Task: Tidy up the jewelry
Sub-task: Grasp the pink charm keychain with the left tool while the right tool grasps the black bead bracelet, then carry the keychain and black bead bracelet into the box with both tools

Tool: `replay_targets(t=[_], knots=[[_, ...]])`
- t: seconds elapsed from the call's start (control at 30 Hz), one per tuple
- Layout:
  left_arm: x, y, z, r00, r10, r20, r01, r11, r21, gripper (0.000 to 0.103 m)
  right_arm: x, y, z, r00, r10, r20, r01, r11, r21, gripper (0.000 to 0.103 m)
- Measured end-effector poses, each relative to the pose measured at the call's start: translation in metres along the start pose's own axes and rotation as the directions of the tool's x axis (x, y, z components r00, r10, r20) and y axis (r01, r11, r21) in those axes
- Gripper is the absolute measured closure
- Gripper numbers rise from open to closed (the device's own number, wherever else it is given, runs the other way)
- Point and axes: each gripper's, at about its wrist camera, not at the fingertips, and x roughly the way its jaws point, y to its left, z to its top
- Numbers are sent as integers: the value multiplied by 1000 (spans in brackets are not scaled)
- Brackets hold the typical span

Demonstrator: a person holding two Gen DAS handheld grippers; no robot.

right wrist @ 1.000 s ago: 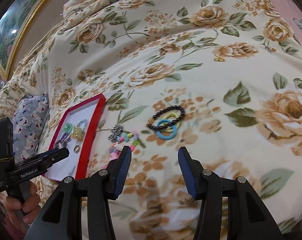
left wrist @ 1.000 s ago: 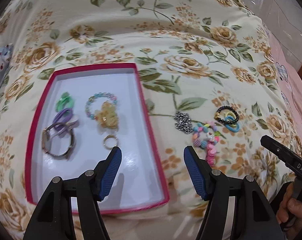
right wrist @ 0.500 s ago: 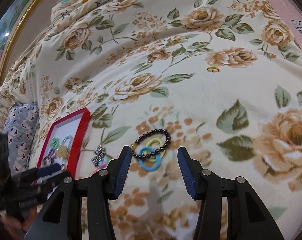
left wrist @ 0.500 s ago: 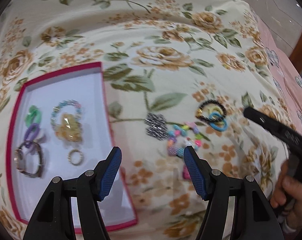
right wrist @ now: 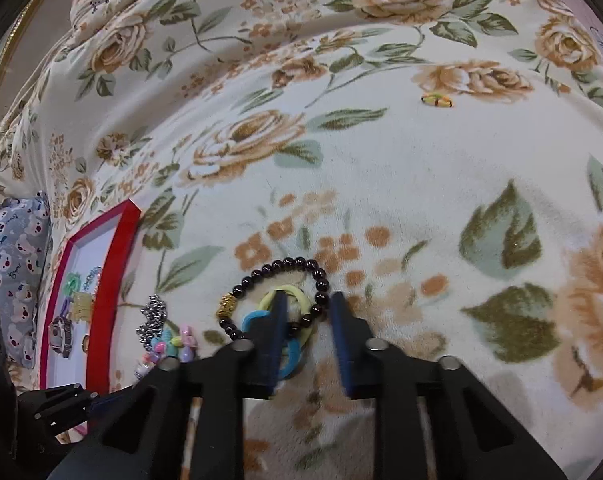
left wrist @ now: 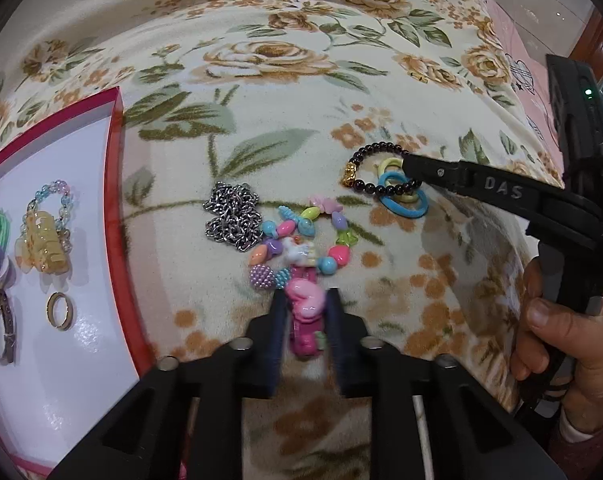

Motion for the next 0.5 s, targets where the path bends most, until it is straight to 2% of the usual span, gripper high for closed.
replay_targets(t=[0.1,0.3,0.43,0.5], knots=[[-5,5,0,1000,-25,15,26,999,-23,88,-9,4,-1,1000,6,30,-6,1000,-15,97],[-37,20,-1,995,-42,94,48,997,-59,88,-38,19,1,994,47,97,-43,998,-46,98],[-62,31,-10,990,-37,136,50,995,-92,88,-41,22,2,994,42,105,-38,998,-44,98],[-74,38,-14,987,-28,159,46,993,-109,88,-48,25,1,991,67,118,-62,997,-43,98]])
